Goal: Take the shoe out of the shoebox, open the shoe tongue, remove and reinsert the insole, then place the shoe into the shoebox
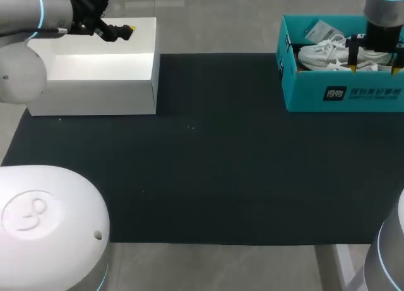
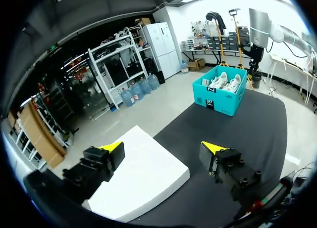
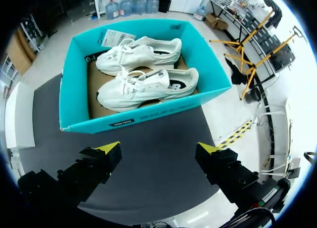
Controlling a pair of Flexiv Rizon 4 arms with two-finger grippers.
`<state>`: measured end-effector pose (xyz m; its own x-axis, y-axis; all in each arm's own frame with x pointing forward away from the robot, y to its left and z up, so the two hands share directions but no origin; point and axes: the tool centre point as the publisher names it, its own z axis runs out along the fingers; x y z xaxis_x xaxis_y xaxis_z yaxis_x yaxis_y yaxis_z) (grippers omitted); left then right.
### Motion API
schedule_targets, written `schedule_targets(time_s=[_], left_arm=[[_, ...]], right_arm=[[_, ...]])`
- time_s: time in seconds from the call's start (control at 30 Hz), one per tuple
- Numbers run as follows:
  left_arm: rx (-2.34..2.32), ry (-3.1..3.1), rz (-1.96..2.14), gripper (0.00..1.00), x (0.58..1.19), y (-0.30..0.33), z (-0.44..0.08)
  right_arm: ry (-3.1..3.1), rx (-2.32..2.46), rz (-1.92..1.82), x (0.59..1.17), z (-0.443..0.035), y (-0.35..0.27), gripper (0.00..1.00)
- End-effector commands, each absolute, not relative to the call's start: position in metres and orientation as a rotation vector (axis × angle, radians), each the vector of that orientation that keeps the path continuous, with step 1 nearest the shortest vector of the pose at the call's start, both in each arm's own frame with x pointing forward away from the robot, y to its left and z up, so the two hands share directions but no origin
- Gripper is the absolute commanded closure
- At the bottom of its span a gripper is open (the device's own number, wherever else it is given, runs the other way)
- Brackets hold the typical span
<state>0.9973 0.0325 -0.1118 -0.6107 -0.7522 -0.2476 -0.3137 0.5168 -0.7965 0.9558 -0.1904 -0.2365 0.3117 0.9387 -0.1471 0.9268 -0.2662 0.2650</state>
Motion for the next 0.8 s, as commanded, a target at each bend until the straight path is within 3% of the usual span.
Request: schedule_targets(time_s=[0.03,0.57,0.8], left_arm=[[-1.881,2.474,-0.401,0.00,1.008,0.027,-0.112],[-2.842,2.126,-0.064,0.00,1.007,0.042,-0.173],[-2.889,2.095,0.032,0.00,0.985,0.044,-0.195]], right_arm=[[1.664,2.249,0.100,0.952,-0.238,-0.191,0.00],[1.664,2.249,0.100,0.952,-0.238,-0.191,0.00],[1.684,2.236,0.079,0.949,-0.238,-0.193,0.00]])
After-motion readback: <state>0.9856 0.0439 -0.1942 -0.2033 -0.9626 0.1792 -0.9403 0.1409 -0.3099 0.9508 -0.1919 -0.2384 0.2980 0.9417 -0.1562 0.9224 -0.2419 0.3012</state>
